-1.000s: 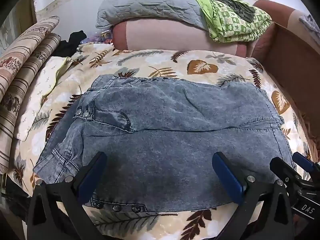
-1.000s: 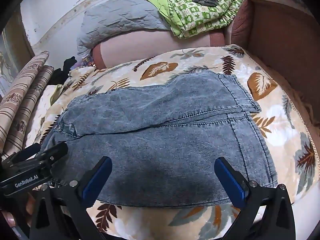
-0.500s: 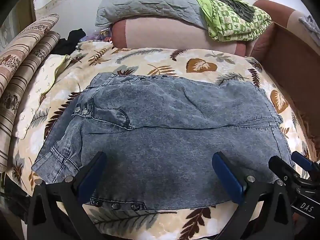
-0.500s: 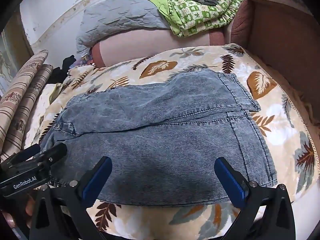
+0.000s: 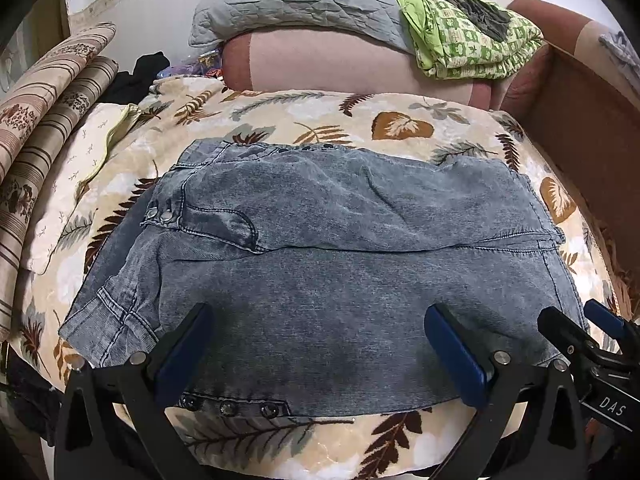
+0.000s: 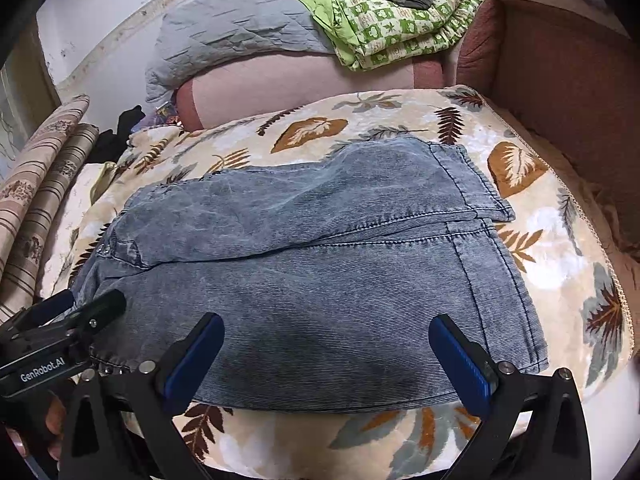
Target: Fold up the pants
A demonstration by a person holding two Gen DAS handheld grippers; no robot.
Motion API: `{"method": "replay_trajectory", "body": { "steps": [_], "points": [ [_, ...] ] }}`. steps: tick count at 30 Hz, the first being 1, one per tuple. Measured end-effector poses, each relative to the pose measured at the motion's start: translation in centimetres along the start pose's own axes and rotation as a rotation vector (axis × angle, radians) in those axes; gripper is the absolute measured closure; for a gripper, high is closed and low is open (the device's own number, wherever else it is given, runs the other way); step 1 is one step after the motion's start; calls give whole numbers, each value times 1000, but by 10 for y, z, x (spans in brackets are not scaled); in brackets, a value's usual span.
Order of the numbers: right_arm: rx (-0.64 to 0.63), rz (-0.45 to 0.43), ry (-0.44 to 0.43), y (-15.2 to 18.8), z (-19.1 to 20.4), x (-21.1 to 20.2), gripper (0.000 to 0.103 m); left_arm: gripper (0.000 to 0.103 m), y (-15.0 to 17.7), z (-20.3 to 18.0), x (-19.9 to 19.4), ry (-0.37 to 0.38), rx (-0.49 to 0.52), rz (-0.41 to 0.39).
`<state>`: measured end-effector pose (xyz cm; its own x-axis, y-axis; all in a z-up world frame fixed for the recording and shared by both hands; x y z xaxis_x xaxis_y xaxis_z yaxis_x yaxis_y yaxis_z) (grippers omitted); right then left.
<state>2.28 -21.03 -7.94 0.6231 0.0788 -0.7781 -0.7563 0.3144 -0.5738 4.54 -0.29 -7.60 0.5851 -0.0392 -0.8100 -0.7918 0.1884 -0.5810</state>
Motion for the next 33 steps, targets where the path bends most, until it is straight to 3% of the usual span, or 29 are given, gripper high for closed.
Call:
{"method": "replay_trajectory", "body": {
  "steps": [33],
  "points": [
    [2,9,2,0,-3,2,0,0,3,5,1,5,-5,13]
  ]
}}
Point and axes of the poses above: each gripper's, at about its wrist camera, not at the fingertips, and x roughly the way its jaws point, z to its left, y to its underside, the point moved 8 cm from there along x, roughly the way its jaws point, and after that the axes turned 10 degrees about x, right-handed, at the moved point
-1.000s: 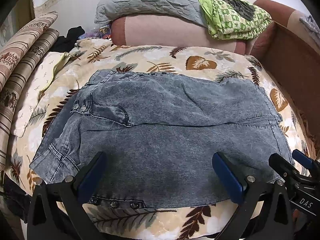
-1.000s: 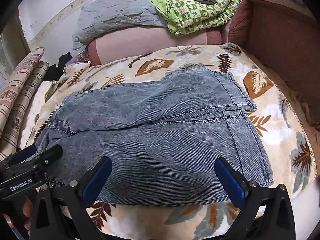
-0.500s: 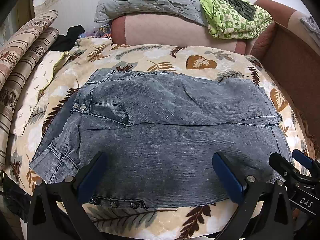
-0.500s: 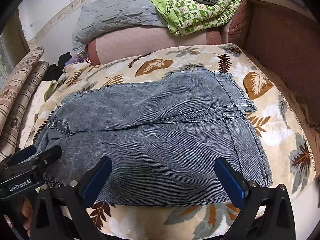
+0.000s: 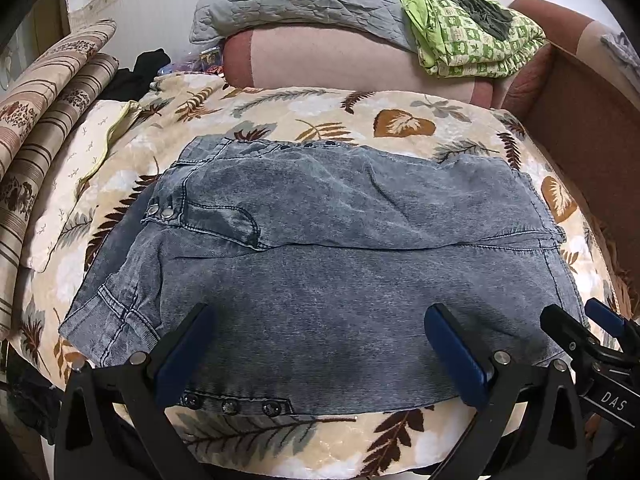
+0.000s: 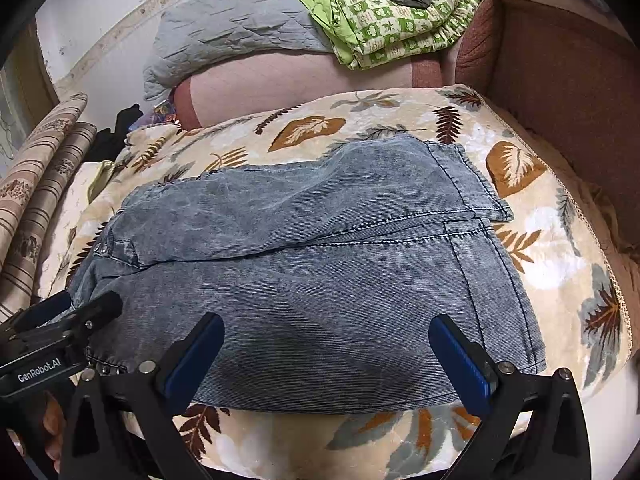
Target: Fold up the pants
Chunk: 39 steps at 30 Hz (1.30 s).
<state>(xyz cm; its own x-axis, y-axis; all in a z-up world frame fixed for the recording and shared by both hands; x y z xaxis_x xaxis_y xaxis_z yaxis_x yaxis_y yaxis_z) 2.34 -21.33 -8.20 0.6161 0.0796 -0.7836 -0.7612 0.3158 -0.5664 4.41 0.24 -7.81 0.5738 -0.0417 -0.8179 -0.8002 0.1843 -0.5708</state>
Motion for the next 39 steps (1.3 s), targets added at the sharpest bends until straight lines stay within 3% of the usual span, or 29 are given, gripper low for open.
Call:
{"method": "replay_trajectory", "body": {
  "steps": [2,4,7,9,11,15,19,21,22,23,25,28,34,37,39],
  "points": [
    [24,29,-50,4,-7,1,0,0,1,10,-1,-2,9,0],
    [99,62,-96,7,-28,2,0,0,4,43,-4,-36,-44,-8],
    [294,82,-81,10,-96,3,0,0,25,125,-1,-91,-244,33],
    [473,107,-74,14,-150,4,0,0,52,187,7,-131,-436,102],
    [594,128,-103,16,-180,5,0,0,79,221,16,-165,-567,178],
    [662,185,-159,16,-196,20,0,0,107,235,43,-157,-583,290],
    [609,211,-138,16,-190,35,7,0,115,231,59,-137,-581,308],
    [565,210,-94,14,-189,35,39,9,113,230,56,-148,-553,280],
    [556,222,-89,14,-191,37,77,17,112,224,53,-153,-534,282],
    [546,248,-106,14,-190,42,82,22,110,219,50,-154,-514,277],
    [468,261,-89,8,-186,46,82,51,104,210,47,-130,-486,273],
    [311,234,-42,-6,-167,37,84,76,97,207,42,-141,-474,275],
    [153,88,9,-48,-149,-8,84,91,85,204,11,-121,-483,205],
    [123,22,65,-59,-161,-31,84,88,78,191,-12,-112,-460,143],
    [129,62,97,-47,-174,-18,83,85,85,182,-5,-120,-434,179]
  ]
}}
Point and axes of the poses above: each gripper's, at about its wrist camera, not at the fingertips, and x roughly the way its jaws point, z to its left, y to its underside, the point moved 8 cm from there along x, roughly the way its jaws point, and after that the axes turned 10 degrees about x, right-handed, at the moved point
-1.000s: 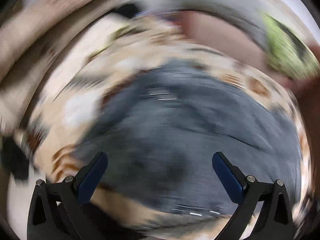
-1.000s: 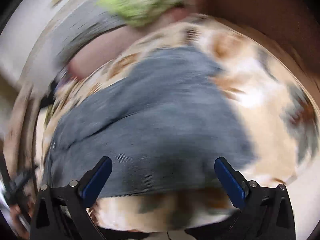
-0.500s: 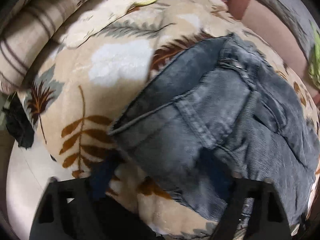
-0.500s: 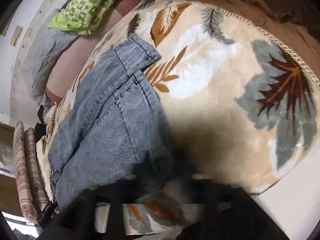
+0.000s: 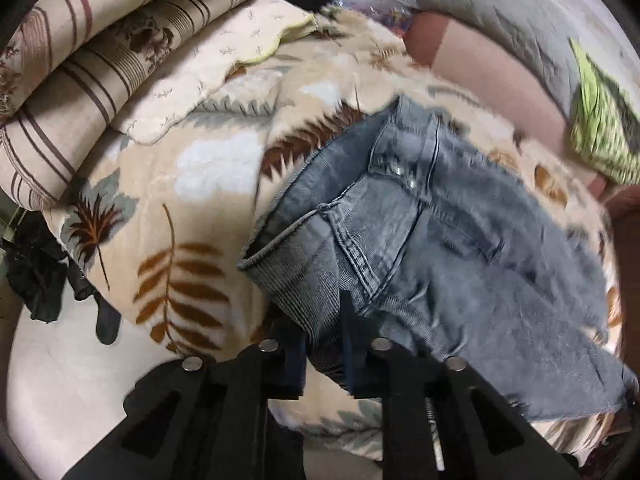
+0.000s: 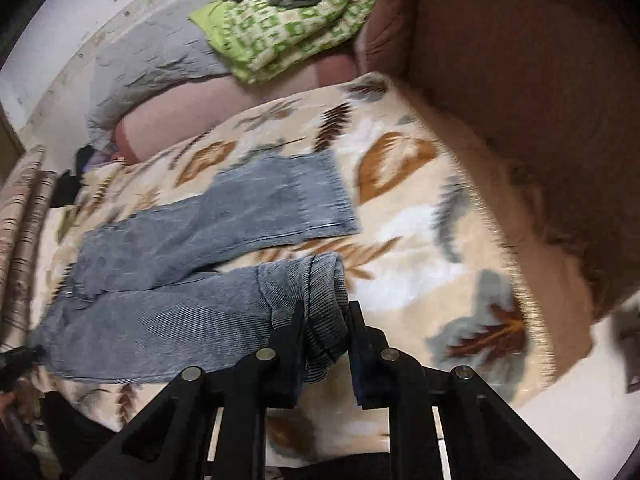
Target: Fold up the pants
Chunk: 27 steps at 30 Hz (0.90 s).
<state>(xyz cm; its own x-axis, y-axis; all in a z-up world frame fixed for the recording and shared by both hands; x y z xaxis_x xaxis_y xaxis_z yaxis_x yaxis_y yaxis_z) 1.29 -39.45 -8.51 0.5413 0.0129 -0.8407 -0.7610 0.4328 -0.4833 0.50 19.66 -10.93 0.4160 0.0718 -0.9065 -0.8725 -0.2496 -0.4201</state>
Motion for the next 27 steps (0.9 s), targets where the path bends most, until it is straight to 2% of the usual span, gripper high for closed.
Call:
{"method": "replay_trajectory", "body": {
  "steps": [1,3,4,5,7,8,9,11,12,13,15,17,18,20,21,22,24,27],
  "points": [
    [22,70,14,14,-11,25,79,77,5,-1,14,-8,23,45],
    [33,174,90,39,-28,61,68,68,22,2,39,-17,29,164],
    [21,177,98,46,-31,68,63,66,21,2,37,2,10,156],
    [24,139,86,42,-30,61,55,62,19,4,32,10,-3,144],
    [65,98,69,29,-30,44,37,46,6,12,8,-6,-22,89],
    [82,62,55,18,-28,33,36,42,0,15,-6,-23,-25,50],
    [87,36,42,10,-25,26,36,32,-13,15,-21,-32,-26,-6],
    [88,-15,-4,-16,-17,12,27,19,-29,9,-37,-16,-14,-81],
    [89,-32,-24,-27,-14,10,23,17,-36,0,-41,-4,14,-108],
    [98,-24,-52,-39,-10,17,18,17,-39,-8,-38,0,42,-97],
    [159,50,-123,-53,-10,44,18,17,-36,-30,-25,15,124,-60],
    [238,225,-182,-54,-11,88,19,17,-27,-43,-4,-6,188,-9],
    [248,298,-214,-52,-7,106,23,17,-18,-49,9,-14,218,34],
    [223,404,-256,-39,7,123,64,17,-3,-58,33,-33,256,118],
    [157,435,-254,-32,21,127,71,17,1,-58,40,-39,263,128],
    [106,440,-251,-27,32,127,83,15,1,-58,42,-40,268,106],
    [18,389,-211,-27,48,119,84,14,1,-57,39,-40,278,83],
    [-80,127,-69,-50,54,82,84,14,1,-58,36,-31,289,92]
  ]
}}
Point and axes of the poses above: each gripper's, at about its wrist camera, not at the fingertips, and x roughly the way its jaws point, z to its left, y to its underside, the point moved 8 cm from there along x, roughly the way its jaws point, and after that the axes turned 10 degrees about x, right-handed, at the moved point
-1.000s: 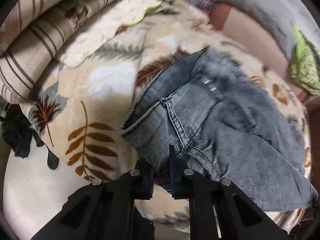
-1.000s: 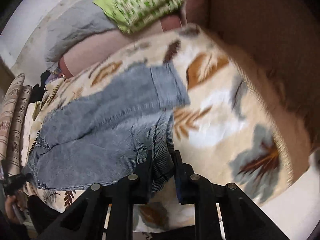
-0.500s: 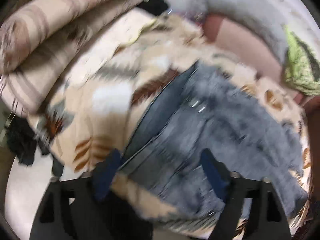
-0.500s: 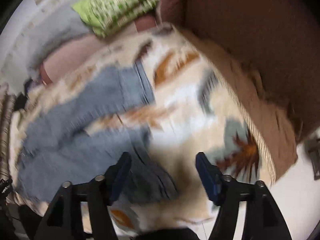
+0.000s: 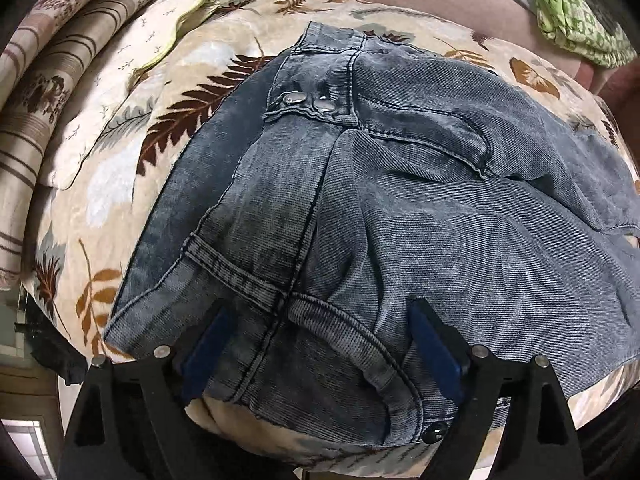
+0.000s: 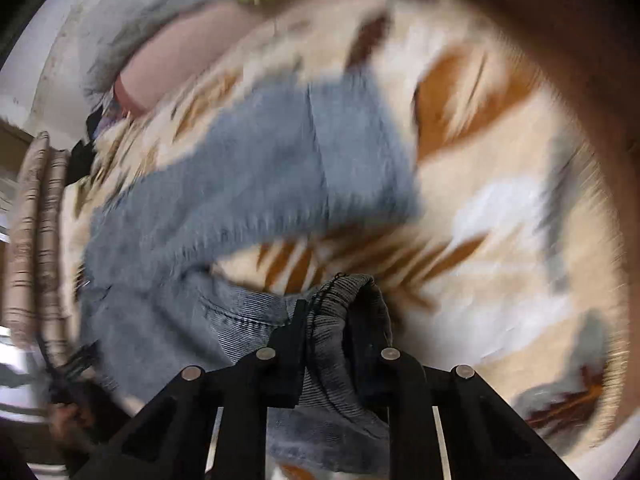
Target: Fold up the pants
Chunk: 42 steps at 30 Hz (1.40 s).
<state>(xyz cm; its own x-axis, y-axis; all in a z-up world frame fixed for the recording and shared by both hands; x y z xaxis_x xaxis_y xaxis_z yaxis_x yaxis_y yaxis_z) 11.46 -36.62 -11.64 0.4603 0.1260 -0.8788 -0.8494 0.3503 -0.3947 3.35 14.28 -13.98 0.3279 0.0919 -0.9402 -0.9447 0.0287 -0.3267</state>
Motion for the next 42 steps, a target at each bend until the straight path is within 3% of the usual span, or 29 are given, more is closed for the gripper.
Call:
{"method": "replay_trajectory", "body": {
  "steps": [1,2,4,6,7,8,10,13,14,15,16,17,18,20,23,26,28,30,33,34,36,38,40,42],
  "points": [
    [-50,-100,49,-4,6,-13,84,14,0,0,0,-1,0,1],
    [-88,-144,84,-3,11,-14,84,14,-2,0,-1,-5,-3,0],
    [-159,-82,183,11,8,20,83,14,-6,-1,-1,-18,-2,1],
    [-155,8,209,28,-5,59,77,14,-12,-4,-5,-29,5,5],
    [-127,-39,184,26,-9,55,72,14,-16,-8,-11,-29,14,-3],
    [-92,-64,193,23,-14,45,57,14,-20,-12,-18,-27,21,-19],
    [-24,-150,184,13,-17,19,42,14,-29,-11,-37,-33,22,-79],
    [44,-250,83,4,-6,-14,35,14,-42,-8,-45,-27,-6,-144],
    [61,-248,27,7,-5,-18,24,14,-44,-8,-37,-11,-20,-133],
    [69,-202,-23,12,-2,-8,18,10,-41,-11,-18,18,-28,-82],
    [61,-85,-37,22,-4,20,14,9,-34,-11,9,32,-21,-11],
    [62,43,-5,35,-14,46,15,5,-33,-14,20,9,14,5],
    [72,107,28,43,-21,63,16,5,-38,-15,11,-15,36,-31],
    [67,35,11,32,-12,44,19,5,-44,-20,-5,-7,89,-35],
    [126,-89,-66,-5,-3,15,19,5,-69,-2,-40,-61,78,-171],
    [153,-66,-59,-40,-5,35,19,5,-94,26,-45,-40,2,-184],
    [184,9,-23,-56,-20,64,20,5,-105,40,-38,11,-76,-177],
    [213,117,-51,-56,-28,91,39,5,-113,58,-22,45,-157,-155],
    [137,108,-26,-57,-16,89,65,5,-130,76,3,66,-223,-106],
    [113,105,-23,-59,-12,84,86,6,-134,79,12,61,-229,-97],
    [83,88,-10,-64,-7,75,91,7,-148,74,31,74,-215,-63],
    [72,64,-3,-69,-5,70,91,19,-157,64,46,74,-174,-36],
    [57,72,16,-69,-7,77,91,51,-158,55,64,80,-150,23],
    [60,123,15,-64,-9,95,88,57,-158,51,67,82,-164,28]
  ]
}}
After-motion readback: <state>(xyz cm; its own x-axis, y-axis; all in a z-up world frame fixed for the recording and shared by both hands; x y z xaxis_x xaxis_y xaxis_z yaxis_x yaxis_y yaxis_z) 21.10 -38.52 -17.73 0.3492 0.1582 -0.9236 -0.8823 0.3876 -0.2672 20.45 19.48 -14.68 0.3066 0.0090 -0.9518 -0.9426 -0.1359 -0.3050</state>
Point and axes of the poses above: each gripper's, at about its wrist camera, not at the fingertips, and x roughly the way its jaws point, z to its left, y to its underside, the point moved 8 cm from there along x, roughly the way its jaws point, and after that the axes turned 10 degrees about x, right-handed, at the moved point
